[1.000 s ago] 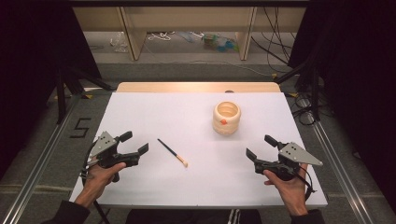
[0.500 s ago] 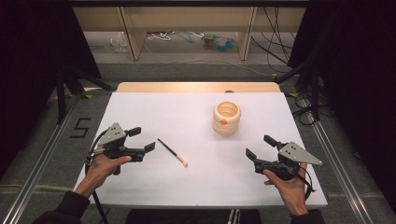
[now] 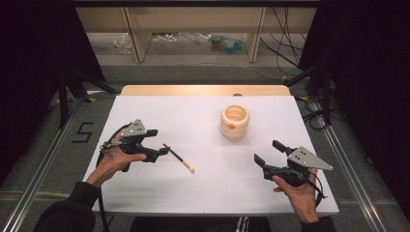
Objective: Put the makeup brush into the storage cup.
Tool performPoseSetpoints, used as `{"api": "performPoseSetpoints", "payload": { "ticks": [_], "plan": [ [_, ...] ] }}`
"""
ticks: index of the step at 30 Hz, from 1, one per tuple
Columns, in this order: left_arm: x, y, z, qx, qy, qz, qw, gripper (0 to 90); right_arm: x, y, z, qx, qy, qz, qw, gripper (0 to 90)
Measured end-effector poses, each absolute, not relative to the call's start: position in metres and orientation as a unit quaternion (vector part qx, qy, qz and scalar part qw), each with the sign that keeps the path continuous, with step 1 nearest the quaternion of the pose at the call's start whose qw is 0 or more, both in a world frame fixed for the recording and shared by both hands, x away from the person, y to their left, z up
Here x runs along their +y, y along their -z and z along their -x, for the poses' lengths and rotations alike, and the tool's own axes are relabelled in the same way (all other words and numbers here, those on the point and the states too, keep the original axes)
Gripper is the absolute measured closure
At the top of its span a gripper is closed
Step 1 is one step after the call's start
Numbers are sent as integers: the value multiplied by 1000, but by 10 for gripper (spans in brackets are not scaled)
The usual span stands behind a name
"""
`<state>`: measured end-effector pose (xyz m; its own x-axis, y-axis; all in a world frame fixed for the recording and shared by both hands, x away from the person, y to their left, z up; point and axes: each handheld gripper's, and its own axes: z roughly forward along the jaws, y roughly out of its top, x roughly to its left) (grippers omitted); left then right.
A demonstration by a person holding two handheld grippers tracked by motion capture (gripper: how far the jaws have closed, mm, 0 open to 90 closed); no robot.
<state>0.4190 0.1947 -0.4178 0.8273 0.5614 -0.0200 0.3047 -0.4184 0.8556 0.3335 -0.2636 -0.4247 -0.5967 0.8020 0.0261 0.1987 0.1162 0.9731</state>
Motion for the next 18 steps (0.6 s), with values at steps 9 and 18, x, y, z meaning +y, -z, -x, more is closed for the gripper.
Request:
{"api": "performPoseSetpoints", "payload": {
  "ticks": [9, 18],
  "plan": [
    [176, 416, -429, 217, -130, -865, 433, 158, -262, 426, -335, 694, -568, -354, 265, 189],
    [156, 415, -436, 165, -103, -904, 380, 174, -262, 426, -335, 696, -568, -351, 263, 189]
  ]
}}
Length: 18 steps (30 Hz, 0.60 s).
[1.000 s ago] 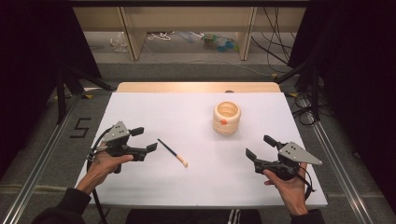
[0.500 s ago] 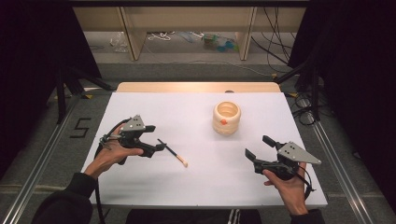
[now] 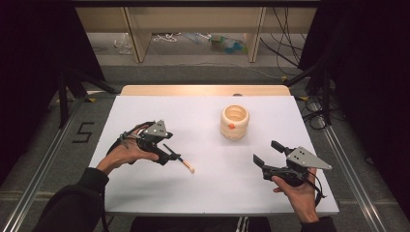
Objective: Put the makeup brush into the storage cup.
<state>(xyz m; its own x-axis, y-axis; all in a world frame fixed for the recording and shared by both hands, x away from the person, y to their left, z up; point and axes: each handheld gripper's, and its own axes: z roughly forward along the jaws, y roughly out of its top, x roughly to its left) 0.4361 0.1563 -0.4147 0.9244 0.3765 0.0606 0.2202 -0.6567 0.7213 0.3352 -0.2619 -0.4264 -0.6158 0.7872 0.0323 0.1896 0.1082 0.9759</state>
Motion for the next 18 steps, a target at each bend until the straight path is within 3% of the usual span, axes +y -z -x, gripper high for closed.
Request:
{"api": "performPoseSetpoints", "payload": {
  "ticks": [18],
  "plan": [
    [149, 425, -453, 124, -80, -932, 331, 173, -261, 427, -337, 701, -563, -345, 268, 190]
  ]
}}
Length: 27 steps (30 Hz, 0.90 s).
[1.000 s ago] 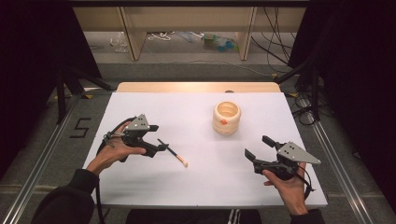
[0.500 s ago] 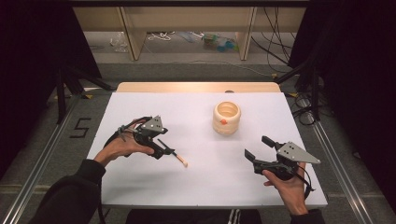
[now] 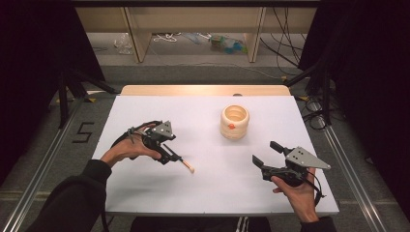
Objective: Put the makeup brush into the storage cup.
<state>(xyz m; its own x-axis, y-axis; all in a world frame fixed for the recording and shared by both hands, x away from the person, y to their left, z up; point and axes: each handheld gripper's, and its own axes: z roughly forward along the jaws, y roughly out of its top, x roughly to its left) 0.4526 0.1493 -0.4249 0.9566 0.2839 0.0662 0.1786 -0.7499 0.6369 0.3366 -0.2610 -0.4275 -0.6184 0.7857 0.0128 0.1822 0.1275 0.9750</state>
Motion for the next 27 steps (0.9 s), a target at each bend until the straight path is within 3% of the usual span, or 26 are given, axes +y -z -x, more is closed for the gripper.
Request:
{"api": "performPoseSetpoints", "payload": {
  "ticks": [27],
  "plan": [
    [128, 431, -460, 94, -55, -950, 292, 190, -259, 428, -336, 711, -558, -344, 255, 191]
  ]
}}
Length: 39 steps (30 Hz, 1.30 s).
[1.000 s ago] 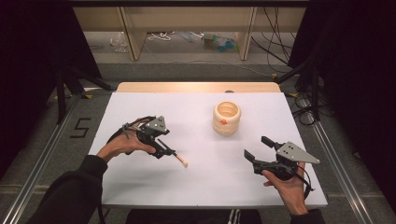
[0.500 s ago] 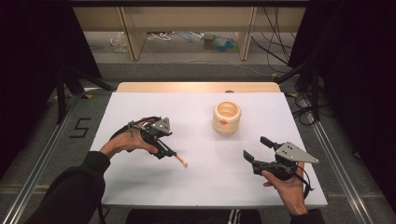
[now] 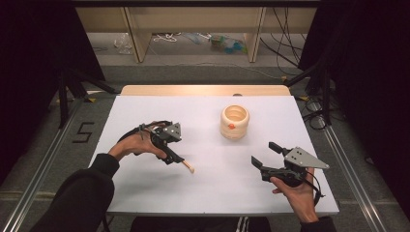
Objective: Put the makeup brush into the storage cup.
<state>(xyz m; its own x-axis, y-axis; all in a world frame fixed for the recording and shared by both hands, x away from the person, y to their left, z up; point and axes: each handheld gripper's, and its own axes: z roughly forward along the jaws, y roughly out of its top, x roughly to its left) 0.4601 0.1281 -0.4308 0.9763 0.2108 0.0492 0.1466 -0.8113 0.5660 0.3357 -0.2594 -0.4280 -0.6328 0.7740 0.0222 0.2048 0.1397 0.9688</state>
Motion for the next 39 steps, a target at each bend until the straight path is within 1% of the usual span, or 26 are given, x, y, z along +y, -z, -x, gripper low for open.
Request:
{"api": "performPoseSetpoints", "payload": {
  "ticks": [8, 10, 13, 16, 22, 25, 30, 34, 39],
  "plan": [
    [129, 433, -462, 90, -52, -953, 283, 197, -259, 428, -336, 711, -558, -345, 253, 191],
    [129, 434, -462, 85, -60, -958, 266, 198, -259, 428, -336, 711, -558, -344, 253, 191],
    [127, 436, -461, 78, -52, -961, 259, 202, -259, 429, -336, 709, -560, -345, 256, 192],
    [125, 438, -463, 71, -56, -964, 249, 209, -257, 430, -337, 707, -566, -344, 247, 192],
    [120, 440, -464, 55, -54, -971, 226, 214, -258, 429, -337, 711, -563, -343, 245, 193],
    [117, 440, -464, 48, -56, -973, 217, 240, -258, 429, -337, 711, -563, -343, 245, 194],
    [115, 444, -463, 47, -46, -978, 199, 250, -258, 429, -336, 712, -559, -344, 248, 195],
    [115, 448, -465, 43, -49, -981, 184, 253, -258, 429, -336, 713, -559, -343, 247, 195],
    [114, 448, -466, 42, -50, -980, 186, 270, -257, 429, -336, 716, -556, -343, 245, 195]
  ]
}}
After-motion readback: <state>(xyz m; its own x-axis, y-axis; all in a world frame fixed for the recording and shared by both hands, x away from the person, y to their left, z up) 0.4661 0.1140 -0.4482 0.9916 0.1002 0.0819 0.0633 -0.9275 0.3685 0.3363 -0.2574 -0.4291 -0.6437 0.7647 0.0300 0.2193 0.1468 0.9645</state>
